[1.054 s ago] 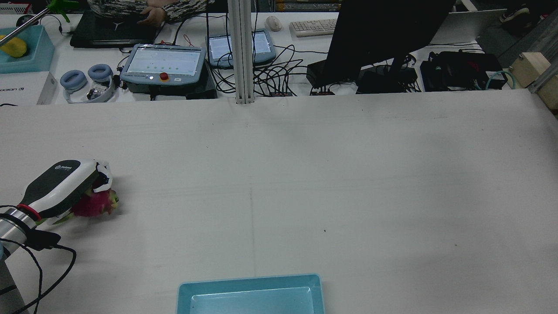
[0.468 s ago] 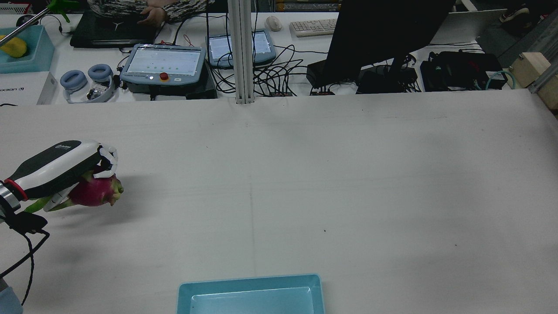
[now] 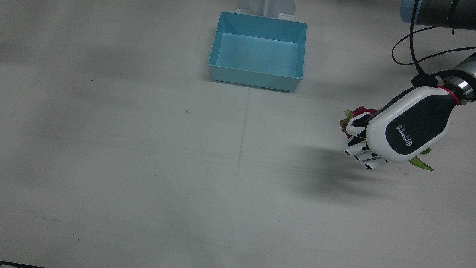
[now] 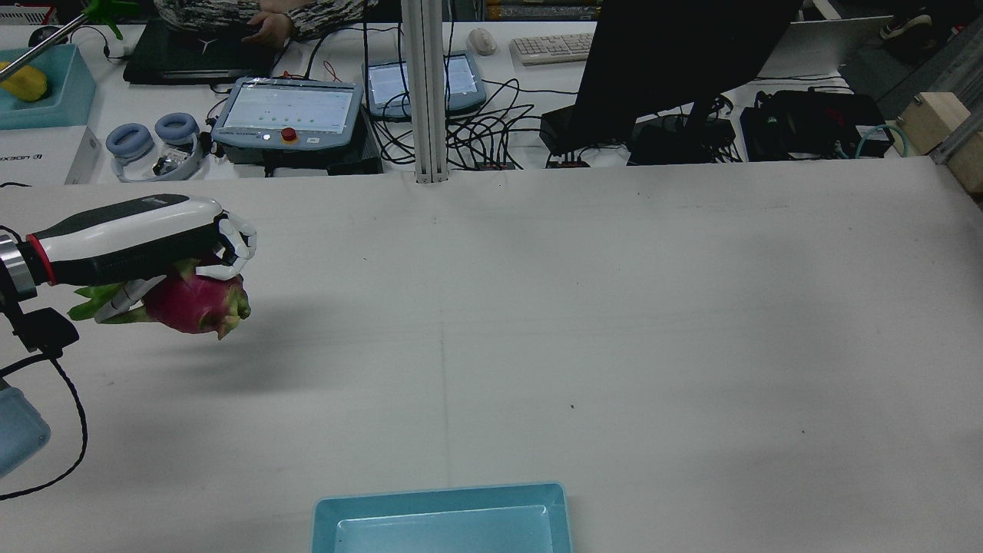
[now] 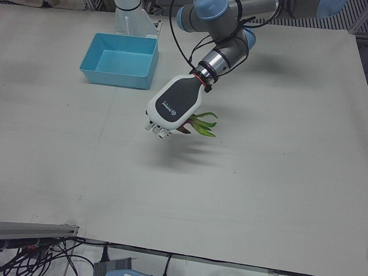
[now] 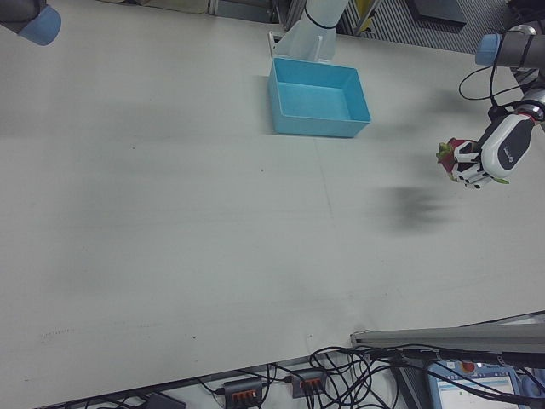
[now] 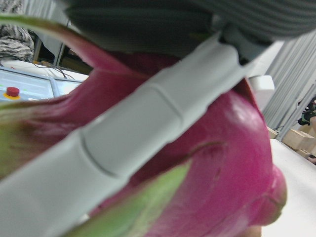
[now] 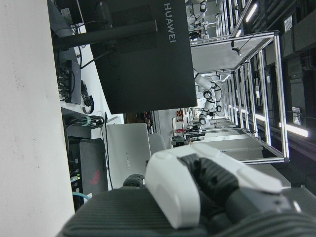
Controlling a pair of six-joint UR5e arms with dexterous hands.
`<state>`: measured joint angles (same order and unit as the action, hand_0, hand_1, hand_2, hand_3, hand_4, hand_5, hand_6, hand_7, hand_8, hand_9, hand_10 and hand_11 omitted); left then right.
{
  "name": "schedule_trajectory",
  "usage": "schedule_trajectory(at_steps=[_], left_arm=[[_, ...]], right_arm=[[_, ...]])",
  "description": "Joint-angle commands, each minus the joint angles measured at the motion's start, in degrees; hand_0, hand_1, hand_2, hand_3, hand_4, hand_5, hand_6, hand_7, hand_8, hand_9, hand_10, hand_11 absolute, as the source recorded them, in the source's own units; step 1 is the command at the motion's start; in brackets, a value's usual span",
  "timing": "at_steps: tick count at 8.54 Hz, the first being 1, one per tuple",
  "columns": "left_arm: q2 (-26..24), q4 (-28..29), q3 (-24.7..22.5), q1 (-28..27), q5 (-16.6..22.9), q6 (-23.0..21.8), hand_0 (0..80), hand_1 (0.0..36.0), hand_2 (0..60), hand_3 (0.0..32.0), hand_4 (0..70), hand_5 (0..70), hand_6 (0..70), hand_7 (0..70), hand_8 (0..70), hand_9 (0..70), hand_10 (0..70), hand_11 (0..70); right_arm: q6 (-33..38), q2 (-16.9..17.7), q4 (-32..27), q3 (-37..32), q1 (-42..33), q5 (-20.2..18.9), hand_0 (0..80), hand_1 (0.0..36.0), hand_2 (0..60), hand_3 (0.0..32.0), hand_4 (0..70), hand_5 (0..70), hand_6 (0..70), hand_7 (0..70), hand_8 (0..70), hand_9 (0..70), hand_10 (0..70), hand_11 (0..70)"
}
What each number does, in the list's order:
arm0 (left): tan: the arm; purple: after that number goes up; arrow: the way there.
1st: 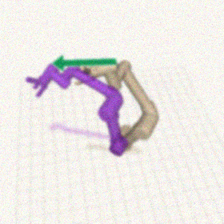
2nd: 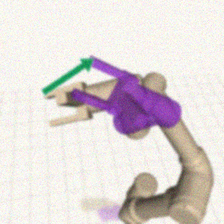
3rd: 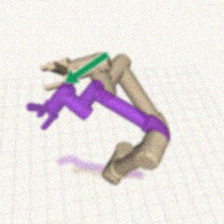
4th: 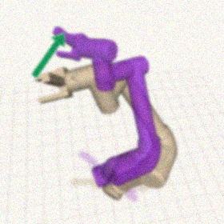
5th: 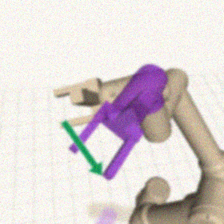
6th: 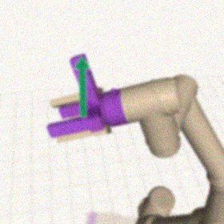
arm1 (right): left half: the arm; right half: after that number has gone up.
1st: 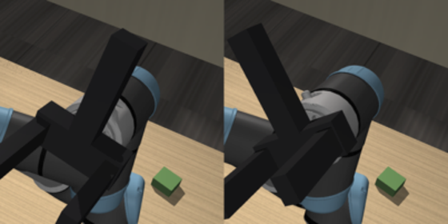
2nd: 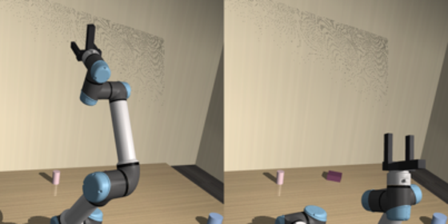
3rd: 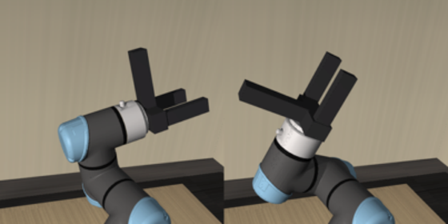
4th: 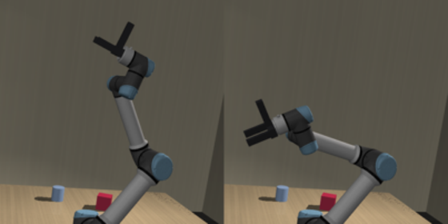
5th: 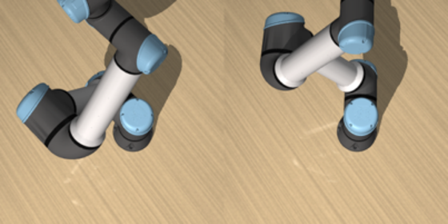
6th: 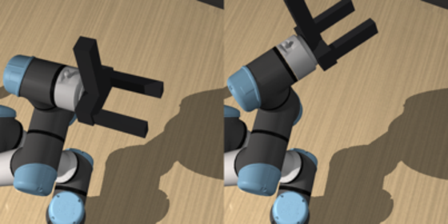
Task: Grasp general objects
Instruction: 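Lift the dragon fruit and carry it toward the light-blue tray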
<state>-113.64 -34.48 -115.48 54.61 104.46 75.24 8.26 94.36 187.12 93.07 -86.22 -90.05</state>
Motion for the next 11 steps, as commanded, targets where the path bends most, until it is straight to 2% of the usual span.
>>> schedule_trajectory(at_steps=[1, 3, 6, 8, 9, 11], left_arm=[[-1.41, -2.00, -6.05, -2.39, 8.55, -5.35, 80.0, 36.0, 60.0, 0.0, 70.0, 70.0, 70.0, 70.0, 70.0, 70.0, 70.0, 70.0], [-1.41, 2.55, -7.29, -9.04, 9.71, -9.65, 80.0, 36.0, 60.0, 0.0, 70.0, 70.0, 70.0, 70.0, 70.0, 70.0, 70.0, 70.0], [-1.50, 10.63, -7.56, -21.87, 9.27, -15.02, 80.0, 36.0, 60.0, 0.0, 70.0, 70.0, 70.0, 70.0, 70.0, 70.0, 70.0, 70.0], [-1.50, 15.91, -6.78, -28.47, 8.83, -16.53, 80.0, 36.0, 60.0, 0.0, 70.0, 70.0, 70.0, 70.0, 70.0, 70.0, 70.0, 70.0], [-1.67, 18.28, -6.51, -30.07, 8.83, -17.66, 80.0, 36.0, 60.0, 0.0, 70.0, 70.0, 70.0, 70.0, 70.0, 70.0, 70.0, 70.0], [-0.89, 32.38, -3.36, -32.01, 8.92, -23.88, 80.0, 36.0, 60.0, 0.0, 70.0, 70.0, 70.0, 70.0, 70.0, 70.0, 70.0, 70.0]], right_arm=[[0.00, -0.05, 0.00, -0.08, 0.00, -0.04, 0.0, 0.0, 0.0, 0.0, 0.0, 0.0, 0.0, 0.0, 0.0, 0.0, 0.0, 0.0], [0.00, 0.04, 0.00, 0.00, 0.00, -0.04, 0.0, 0.0, 0.0, 0.0, 0.0, 0.0, 0.0, 0.0, 0.0, 0.0, 0.0, 0.0], [0.00, 0.04, 0.00, 0.00, 0.00, -0.04, 0.0, 0.0, 0.0, 0.0, 0.0, 0.0, 0.0, 0.0, 0.0, 0.0, 0.0, 0.0], [0.00, -0.05, 0.00, -0.08, 0.00, 0.05, 0.0, 0.0, 0.0, 0.0, 0.0, 0.0, 0.0, 0.0, 0.0, 0.0, 0.0, 0.0], [0.00, -0.05, 0.00, 0.00, 0.00, -0.04, 0.0, 0.0, 0.0, 0.0, 0.0, 0.0, 0.0, 0.0, 0.0, 0.0, 0.0, 0.0], [0.00, -0.05, 0.00, 0.00, 0.00, -0.04, 0.0, 0.0, 0.0, 0.0, 0.0, 0.0, 0.0, 0.0, 0.0, 0.0, 0.0, 0.0]])
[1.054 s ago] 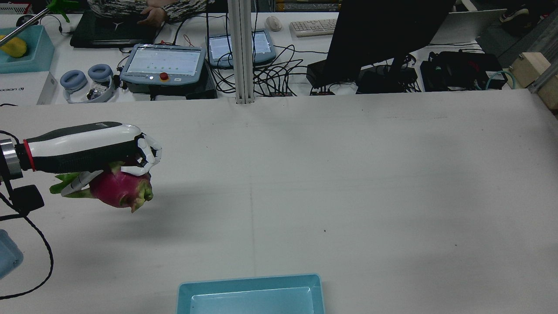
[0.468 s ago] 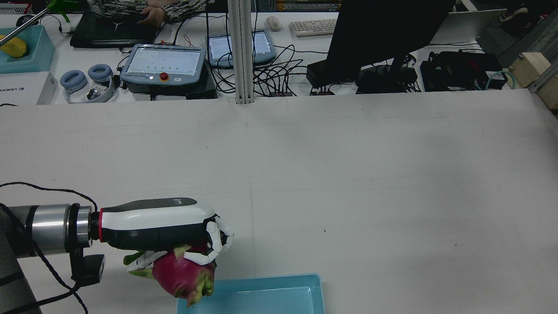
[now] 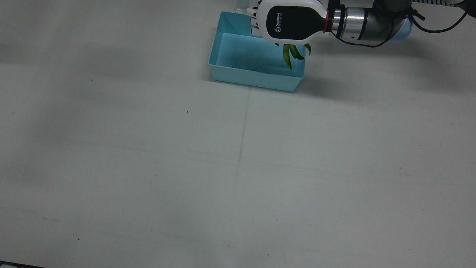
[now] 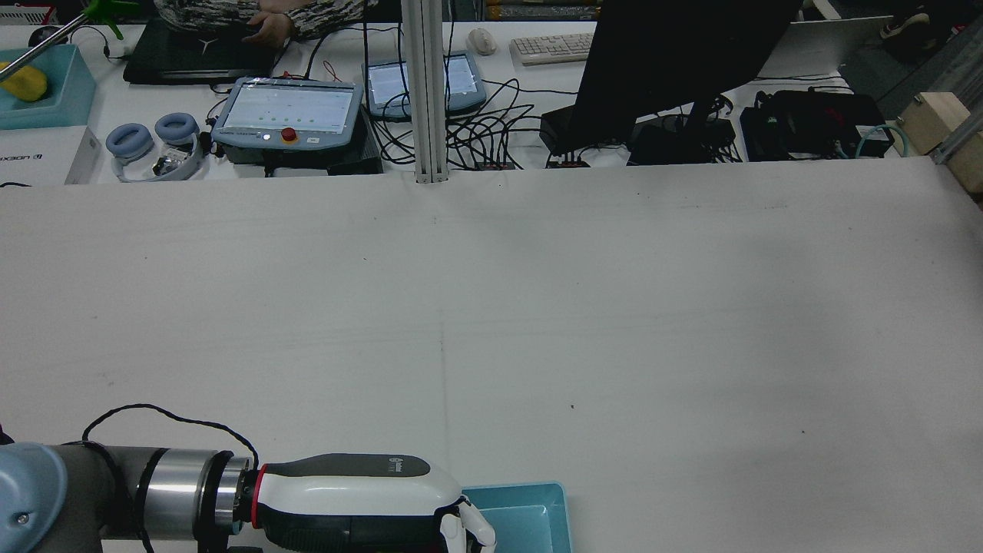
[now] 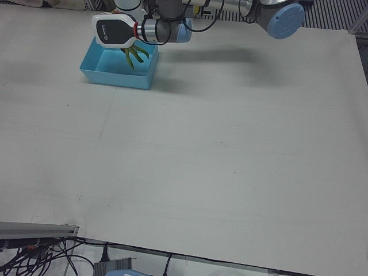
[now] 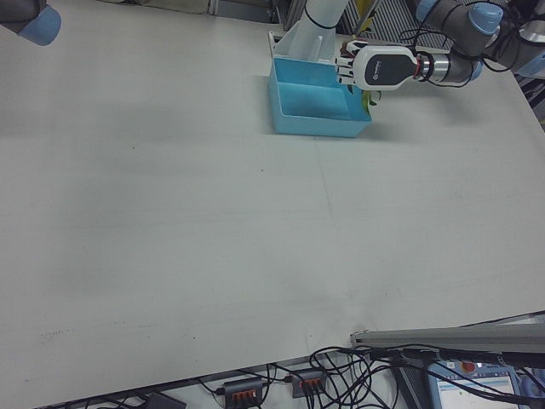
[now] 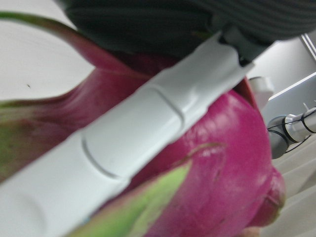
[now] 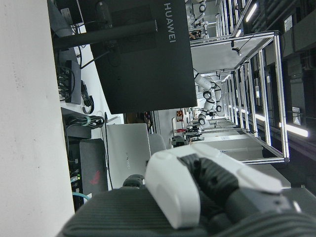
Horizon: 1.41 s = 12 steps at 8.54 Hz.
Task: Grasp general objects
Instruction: 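Lift the dragon fruit and carry it toward the light-blue tray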
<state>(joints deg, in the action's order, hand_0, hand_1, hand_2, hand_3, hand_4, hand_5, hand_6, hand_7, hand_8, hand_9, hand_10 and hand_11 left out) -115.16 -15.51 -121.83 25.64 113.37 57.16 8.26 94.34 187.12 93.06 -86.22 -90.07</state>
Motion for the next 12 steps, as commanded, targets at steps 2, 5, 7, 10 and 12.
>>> schedule_trajectory(at_steps=[2, 5, 7, 10, 12], left_arm=[[0.64, 18.40, 5.02, -4.28, 0.01, -8.20, 80.0, 36.0, 60.0, 0.0, 70.0, 70.0, 70.0, 70.0, 15.2, 18.7, 70.0, 70.0], [0.81, 18.85, 5.91, -3.93, 0.10, -8.30, 80.0, 36.0, 60.0, 0.0, 35.1, 70.0, 62.0, 70.0, 11.4, 17.0, 70.0, 70.0], [1.68, 18.85, 5.99, -3.84, 0.28, -8.30, 80.0, 36.0, 60.0, 0.0, 28.7, 70.0, 49.3, 70.0, 8.8, 13.1, 70.0, 70.0], [4.06, 19.64, 5.82, -3.31, 0.63, -8.38, 80.0, 36.0, 60.0, 0.0, 24.5, 70.0, 30.2, 44.9, 5.0, 7.5, 31.8, 50.3], [3.97, 19.64, 5.56, -3.23, 0.63, -8.82, 80.0, 36.0, 60.0, 0.0, 17.8, 70.0, 17.1, 31.9, 2.4, 4.9, 9.7, 19.1]], right_arm=[[0.00, -0.03, 0.00, 0.02, 0.00, -0.02, 0.0, 0.0, 0.0, 0.0, 0.0, 0.0, 0.0, 0.0, 0.0, 0.0, 0.0, 0.0], [0.00, -0.03, 0.00, 0.02, 0.00, -0.02, 0.0, 0.0, 0.0, 0.0, 0.0, 0.0, 0.0, 0.0, 0.0, 0.0, 0.0, 0.0], [0.00, -0.03, 0.00, 0.02, 0.00, -0.02, 0.0, 0.0, 0.0, 0.0, 0.0, 0.0, 0.0, 0.0, 0.0, 0.0, 0.0, 0.0], [0.00, -0.03, 0.00, 0.02, 0.00, -0.02, 0.0, 0.0, 0.0, 0.0, 0.0, 0.0, 0.0, 0.0, 0.0, 0.0, 0.0, 0.0], [0.00, -0.03, 0.00, -0.07, 0.00, -0.02, 0.0, 0.0, 0.0, 0.0, 0.0, 0.0, 0.0, 0.0, 0.0, 0.0, 0.0, 0.0]])
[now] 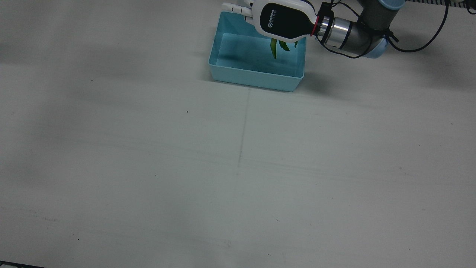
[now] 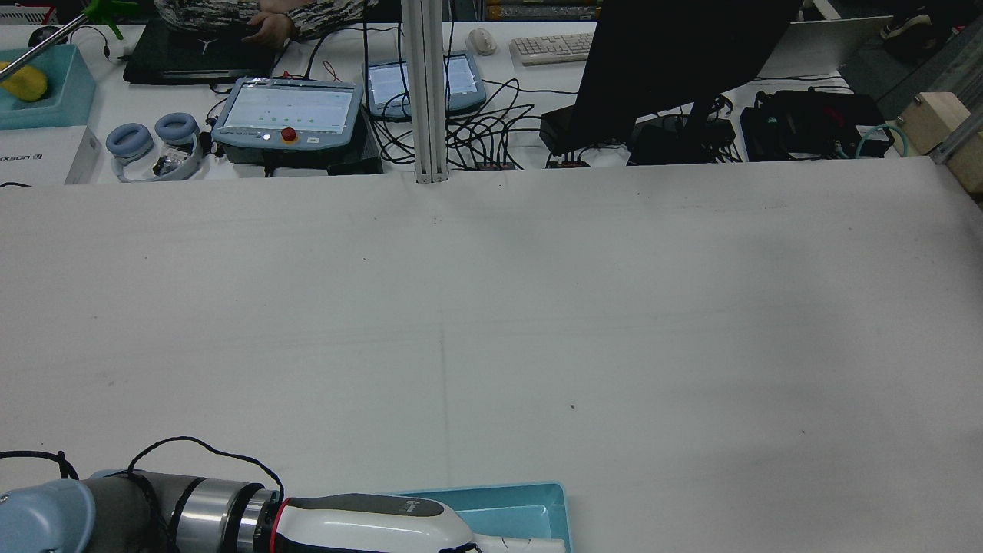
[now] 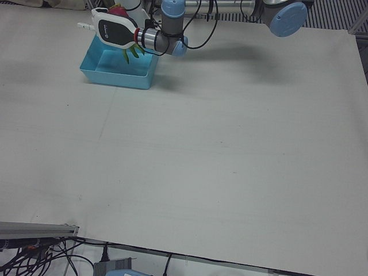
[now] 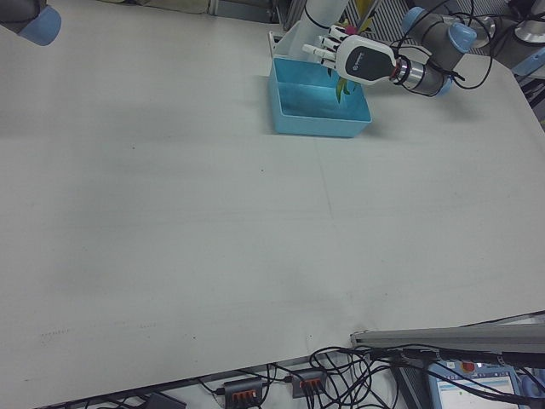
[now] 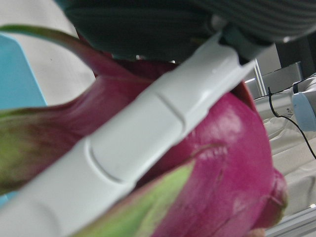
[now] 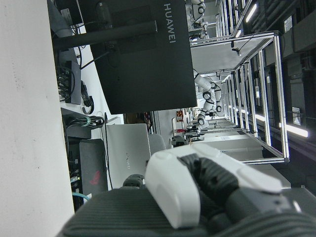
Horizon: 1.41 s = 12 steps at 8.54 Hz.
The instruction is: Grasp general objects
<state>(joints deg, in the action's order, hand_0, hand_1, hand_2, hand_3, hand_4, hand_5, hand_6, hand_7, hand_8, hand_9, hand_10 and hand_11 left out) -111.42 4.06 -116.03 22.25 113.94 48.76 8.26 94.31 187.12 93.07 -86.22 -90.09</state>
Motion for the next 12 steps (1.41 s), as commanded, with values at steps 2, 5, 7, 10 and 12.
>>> schedule_trajectory(at_steps=[2, 5, 7, 10, 12], left_arm=[[0.76, 0.16, -0.52, 0.07, 0.06, -0.42, 80.0, 36.0, 60.0, 0.0, 7.4, 70.0, 10.1, 30.7, 1.0, 4.7, 0.6, 6.9], [0.67, -0.80, -0.43, 2.25, 0.06, -2.17, 80.0, 36.0, 60.0, 0.0, 10.5, 70.0, 19.2, 56.9, 2.8, 9.9, 0.3, 5.9], [0.76, -2.90, 0.88, 11.54, 0.14, -2.88, 80.0, 36.0, 60.0, 0.0, 51.5, 70.0, 50.4, 70.0, 9.0, 18.3, 0.0, 0.3], [1.11, -3.10, 8.60, 26.40, 0.14, -3.32, 80.0, 36.0, 60.0, 0.0, 58.7, 70.0, 57.5, 70.0, 10.5, 18.6, 1.5, 6.7], [0.67, 2.40, 15.09, 30.12, -0.73, -5.68, 80.0, 36.0, 60.0, 0.0, 65.1, 70.0, 60.5, 70.0, 11.1, 18.6, 6.4, 13.7]], right_arm=[[0.00, 0.00, 0.00, 0.00, 0.00, 0.00, 0.0, 0.0, 0.0, 0.0, 0.0, 0.0, 0.0, 0.0, 0.0, 0.0, 0.0, 0.0], [0.00, 0.00, 0.00, 0.00, 0.00, 0.00, 0.0, 0.0, 0.0, 0.0, 0.0, 0.0, 0.0, 0.0, 0.0, 0.0, 0.0, 0.0], [0.00, 0.00, 0.00, 0.00, 0.00, 0.00, 0.0, 0.0, 0.0, 0.0, 0.0, 0.0, 0.0, 0.0, 0.0, 0.0, 0.0, 0.0], [0.00, 0.00, 0.00, -0.08, 0.00, 0.00, 0.0, 0.0, 0.0, 0.0, 0.0, 0.0, 0.0, 0.0, 0.0, 0.0, 0.0, 0.0], [0.00, 0.00, 0.00, 0.00, 0.00, 0.00, 0.0, 0.0, 0.0, 0.0, 0.0, 0.0, 0.0, 0.0, 0.0, 0.0, 0.0, 0.0]])
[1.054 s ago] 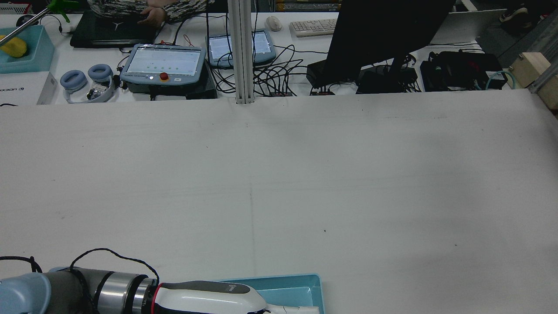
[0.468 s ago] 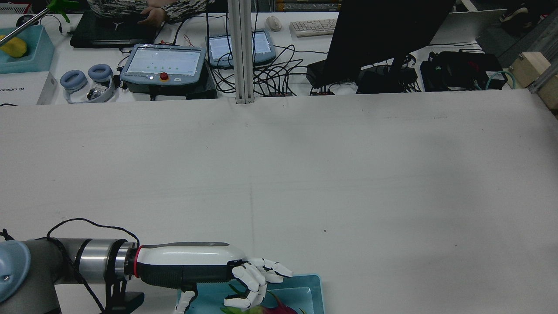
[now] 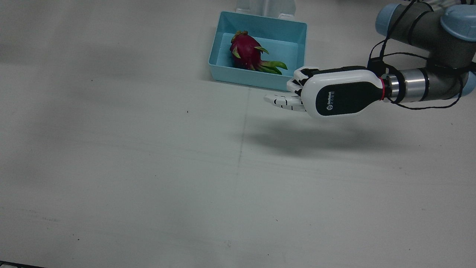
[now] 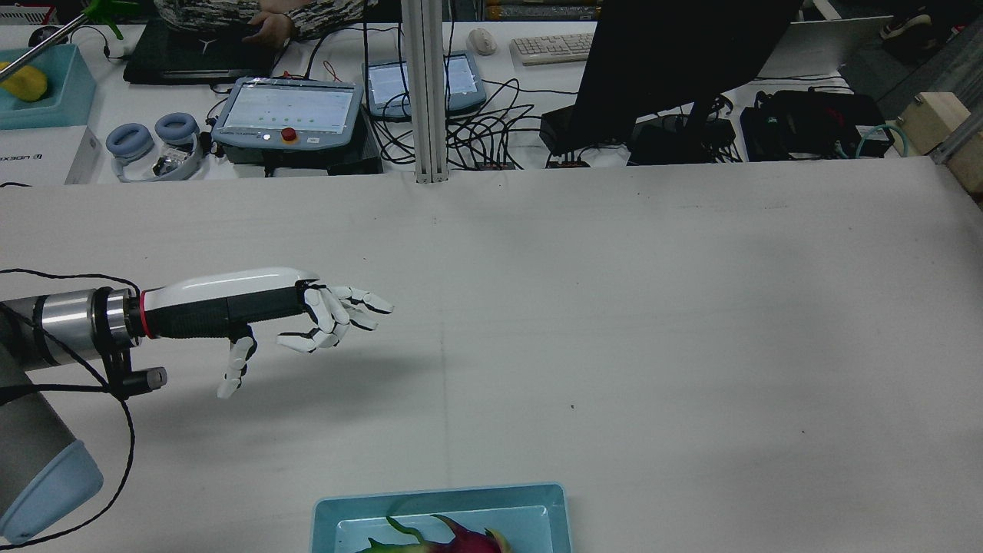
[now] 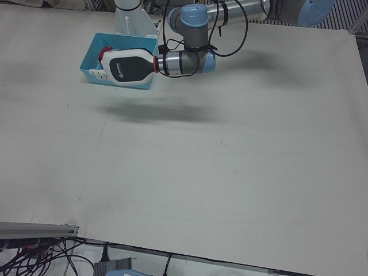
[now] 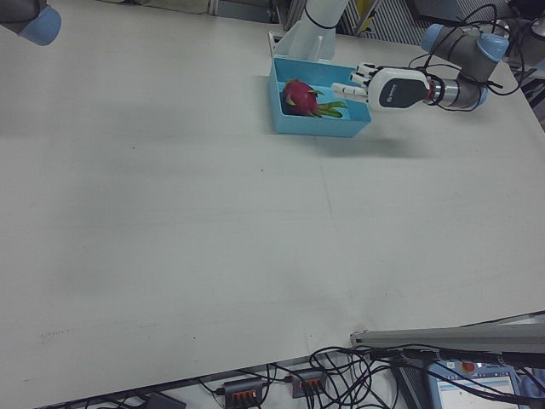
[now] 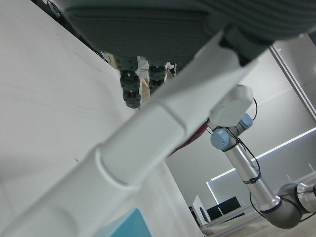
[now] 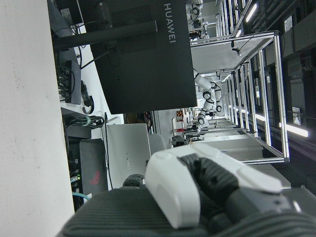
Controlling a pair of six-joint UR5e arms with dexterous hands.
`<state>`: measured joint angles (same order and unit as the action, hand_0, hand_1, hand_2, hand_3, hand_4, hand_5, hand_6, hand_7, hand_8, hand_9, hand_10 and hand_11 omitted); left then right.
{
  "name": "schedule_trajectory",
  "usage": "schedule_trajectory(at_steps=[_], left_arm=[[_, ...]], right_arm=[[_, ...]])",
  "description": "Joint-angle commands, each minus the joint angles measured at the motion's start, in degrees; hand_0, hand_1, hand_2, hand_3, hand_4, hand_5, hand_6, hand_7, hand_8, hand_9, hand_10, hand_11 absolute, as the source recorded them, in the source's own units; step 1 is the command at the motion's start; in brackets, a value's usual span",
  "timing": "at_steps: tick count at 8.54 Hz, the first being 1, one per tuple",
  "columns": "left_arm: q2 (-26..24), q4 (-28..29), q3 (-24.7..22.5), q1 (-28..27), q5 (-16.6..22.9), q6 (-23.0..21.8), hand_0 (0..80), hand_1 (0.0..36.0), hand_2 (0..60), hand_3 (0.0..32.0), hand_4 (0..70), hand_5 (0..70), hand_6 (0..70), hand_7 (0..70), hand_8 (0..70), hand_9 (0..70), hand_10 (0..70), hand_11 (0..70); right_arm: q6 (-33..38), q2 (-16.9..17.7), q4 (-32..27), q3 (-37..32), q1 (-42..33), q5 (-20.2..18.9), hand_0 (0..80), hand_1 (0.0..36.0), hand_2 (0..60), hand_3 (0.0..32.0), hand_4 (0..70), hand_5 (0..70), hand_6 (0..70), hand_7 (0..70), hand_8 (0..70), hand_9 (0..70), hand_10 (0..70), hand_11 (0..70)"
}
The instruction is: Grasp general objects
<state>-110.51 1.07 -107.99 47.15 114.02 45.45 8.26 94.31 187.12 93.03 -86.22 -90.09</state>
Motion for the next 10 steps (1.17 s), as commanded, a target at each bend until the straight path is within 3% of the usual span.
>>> schedule_trajectory(at_steps=[1, 2, 3, 5, 6, 7, 9, 10], left_arm=[[-0.41, 10.22, 12.66, 7.06, -3.08, -4.47, 80.0, 36.0, 60.0, 0.0, 66.6, 70.0, 60.8, 70.0, 11.1, 18.6, 6.0, 13.1], [-1.11, 10.27, 14.63, 9.00, -3.45, -5.02, 80.0, 36.0, 60.0, 0.0, 69.1, 70.0, 61.1, 70.0, 11.2, 18.6, 2.5, 7.9], [-1.11, 10.45, 16.12, 11.97, -3.80, -5.02, 80.0, 36.0, 60.0, 0.0, 67.1, 70.0, 57.2, 70.0, 10.4, 18.6, 0.0, 3.3], [-1.11, 15.25, 24.61, 16.82, -6.87, -4.15, 80.0, 36.0, 60.0, 0.0, 53.4, 70.0, 50.0, 70.0, 9.0, 18.5, 6.2, 13.7], [-2.07, 19.55, 29.45, 18.23, -6.88, -3.36, 71.4, 36.0, 60.0, 0.0, 48.8, 70.0, 49.3, 70.0, 8.8, 18.2, 9.4, 17.9], [-2.52, 23.24, 33.15, 20.94, -6.88, -2.66, 11.1, 0.0, 0.0, 0.0, 35.6, 70.0, 35.9, 70.0, 6.1, 14.5, 9.8, 12.8], [-2.08, 23.72, 35.64, 25.51, -8.62, -2.04, 10.6, 0.0, 0.0, 0.0, 34.4, 70.0, 31.7, 70.0, 5.3, 14.1, 11.6, 15.5], [-0.17, 23.89, 35.83, 26.84, -11.60, -2.12, 21.5, 0.0, 0.0, 0.0, 37.1, 70.0, 29.9, 70.0, 4.9, 14.1, 9.9, 13.2]], right_arm=[[0.00, 0.00, 0.00, -0.04, 0.00, 0.00, 0.0, 0.0, 0.0, 0.0, 0.0, 0.0, 0.0, 0.0, 0.0, 0.0, 0.0, 0.0], [0.00, 0.00, 0.00, -0.04, 0.00, 0.00, 0.0, 0.0, 0.0, 0.0, 0.0, 0.0, 0.0, 0.0, 0.0, 0.0, 0.0, 0.0], [0.00, 0.00, 0.00, -0.04, 0.00, 0.00, 0.0, 0.0, 0.0, 0.0, 0.0, 0.0, 0.0, 0.0, 0.0, 0.0, 0.0, 0.0], [0.00, 0.00, 0.00, -0.04, 0.00, 0.00, 0.0, 0.0, 0.0, 0.0, 0.0, 0.0, 0.0, 0.0, 0.0, 0.0, 0.0, 0.0], [0.00, 0.00, 0.00, -0.04, 0.00, 0.00, 0.0, 0.0, 0.0, 0.0, 0.0, 0.0, 0.0, 0.0, 0.0, 0.0, 0.0, 0.0], [0.00, 0.00, 0.00, -0.04, 0.00, 0.00, 0.0, 0.0, 0.0, 0.0, 0.0, 0.0, 0.0, 0.0, 0.0, 0.0, 0.0, 0.0], [0.00, 0.00, 0.00, -0.04, 0.00, 0.00, 0.0, 0.0, 0.0, 0.0, 0.0, 0.0, 0.0, 0.0, 0.0, 0.0, 0.0, 0.0], [0.00, 0.00, 0.00, -0.04, 0.00, 0.00, 0.0, 0.0, 0.0, 0.0, 0.0, 0.0, 0.0, 0.0, 0.0, 0.0, 0.0, 0.0]])
